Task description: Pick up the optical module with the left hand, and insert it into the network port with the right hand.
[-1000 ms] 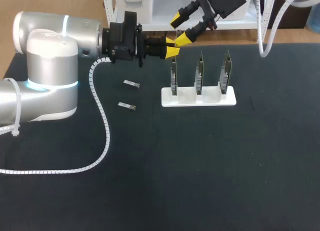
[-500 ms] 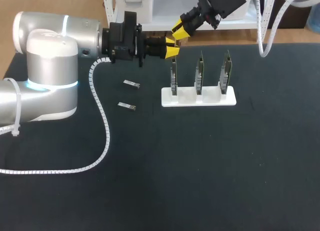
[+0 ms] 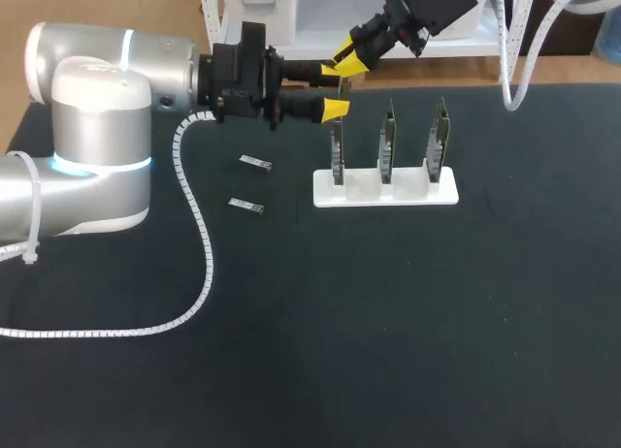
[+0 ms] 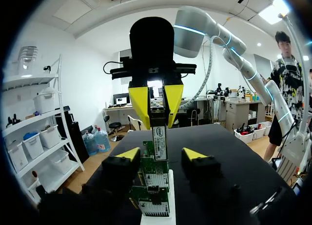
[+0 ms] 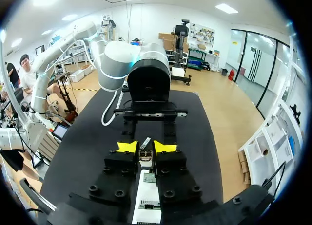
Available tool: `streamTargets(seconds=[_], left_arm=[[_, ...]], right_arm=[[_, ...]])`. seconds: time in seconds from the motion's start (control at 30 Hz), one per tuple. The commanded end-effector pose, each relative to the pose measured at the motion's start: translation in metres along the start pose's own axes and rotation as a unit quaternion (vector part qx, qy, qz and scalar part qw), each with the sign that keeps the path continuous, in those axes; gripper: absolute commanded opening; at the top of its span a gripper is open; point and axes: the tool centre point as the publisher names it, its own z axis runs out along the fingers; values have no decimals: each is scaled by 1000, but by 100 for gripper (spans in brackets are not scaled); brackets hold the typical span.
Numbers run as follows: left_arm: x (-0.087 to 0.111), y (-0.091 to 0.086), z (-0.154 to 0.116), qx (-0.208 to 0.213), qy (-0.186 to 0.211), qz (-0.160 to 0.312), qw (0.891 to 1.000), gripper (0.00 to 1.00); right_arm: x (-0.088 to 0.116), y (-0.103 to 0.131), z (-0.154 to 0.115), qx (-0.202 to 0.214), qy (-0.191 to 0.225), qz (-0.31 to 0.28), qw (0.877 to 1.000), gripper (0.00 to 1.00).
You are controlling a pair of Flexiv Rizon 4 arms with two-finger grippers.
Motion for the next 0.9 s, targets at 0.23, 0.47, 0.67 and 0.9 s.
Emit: streamTargets(seconds=[0.23, 0.47, 0.67, 0.9], left_arm=[[1, 0, 0, 0, -1, 1, 1000, 100], [1, 0, 0, 0, -1, 1, 1000, 100], [-2, 1, -2, 11, 38, 23, 999, 100], [0, 7, -14, 29, 94, 29, 995, 100]], right_arm=[[0, 0, 0, 0, 0, 0, 1000, 0], [0, 0, 0, 0, 0, 0, 1000, 0], [0, 0, 0, 0, 0, 0, 1000, 0], [0, 0, 0, 0, 0, 0, 1000, 0]])
